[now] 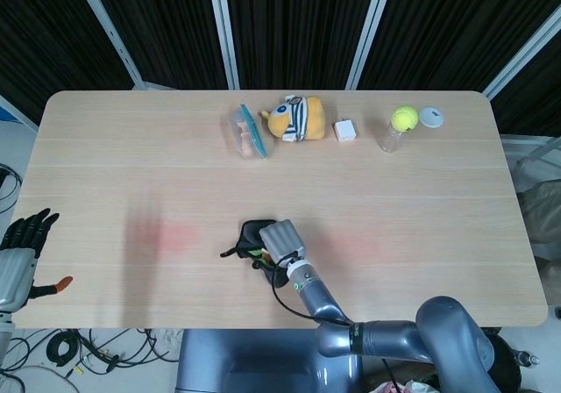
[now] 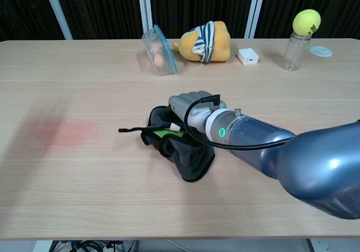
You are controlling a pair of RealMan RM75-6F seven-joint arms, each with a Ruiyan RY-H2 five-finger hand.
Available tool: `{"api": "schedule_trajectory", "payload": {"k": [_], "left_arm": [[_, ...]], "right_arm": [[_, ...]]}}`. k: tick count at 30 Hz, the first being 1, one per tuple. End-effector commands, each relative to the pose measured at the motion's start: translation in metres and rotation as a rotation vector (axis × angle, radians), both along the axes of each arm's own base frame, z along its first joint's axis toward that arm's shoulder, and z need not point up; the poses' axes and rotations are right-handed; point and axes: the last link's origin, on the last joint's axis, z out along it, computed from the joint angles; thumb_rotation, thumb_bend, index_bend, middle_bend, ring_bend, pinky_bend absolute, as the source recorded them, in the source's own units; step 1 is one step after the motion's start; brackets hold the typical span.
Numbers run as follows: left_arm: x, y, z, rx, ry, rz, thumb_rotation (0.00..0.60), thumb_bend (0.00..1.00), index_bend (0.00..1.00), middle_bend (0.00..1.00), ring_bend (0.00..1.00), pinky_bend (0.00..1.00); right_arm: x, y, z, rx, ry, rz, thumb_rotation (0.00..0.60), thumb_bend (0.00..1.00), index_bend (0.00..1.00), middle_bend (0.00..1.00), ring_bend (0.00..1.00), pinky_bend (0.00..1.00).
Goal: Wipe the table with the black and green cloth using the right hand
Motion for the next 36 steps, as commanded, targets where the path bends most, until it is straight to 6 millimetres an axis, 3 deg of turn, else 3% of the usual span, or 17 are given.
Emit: {"api": "schedule_trajectory", "payload": {"k": [1, 12, 16, 20, 30, 36], "left_arm": [[0.000, 0.000, 0.000, -0.002, -0.003, -0.001, 0.600, 0.00, 0.00, 0.00, 0.00, 0.00], [0.001, 0.000, 0.000, 0.000, -0.004, -0.004, 0.600, 0.00, 0.00, 0.00, 0.00, 0.00], [0.001, 0.000, 0.000, 0.000, -0.005, -0.003, 0.600, 0.00, 0.00, 0.00, 0.00, 0.00], [0.001, 0.001, -0.001, -0.002, -0.007, -0.002, 0.600, 0.00, 0.00, 0.00, 0.00, 0.00], [0.001, 0.000, 0.000, -0.004, -0.011, 0.001, 0.600, 0.00, 0.00, 0.00, 0.00, 0.00], [0.000, 0.001, 0.000, -0.005, -0.012, 0.002, 0.600, 0.00, 0.00, 0.00, 0.00, 0.00]], "right_arm": [[-0.009, -0.005, 0.002, -0.031, 0.019, -0.021, 0.600, 0.43, 0.79, 0.75, 0.76, 0.86], [-0.043, -0.043, 0.033, -0.203, 0.121, -0.082, 0.600, 0.43, 0.79, 0.75, 0.76, 0.86], [-0.047, -0.047, 0.036, -0.210, 0.117, -0.108, 0.600, 0.43, 0.79, 0.75, 0.76, 0.86], [-0.037, -0.037, 0.024, -0.156, 0.084, -0.098, 0.600, 0.43, 0.79, 0.75, 0.76, 0.86], [0.017, 0.008, -0.026, 0.032, -0.042, -0.039, 0.600, 0.43, 0.79, 0.75, 0.76, 0.86], [0.034, 0.024, -0.037, 0.080, -0.076, 0.001, 0.600, 0.43, 0.79, 0.75, 0.76, 0.86]]}}
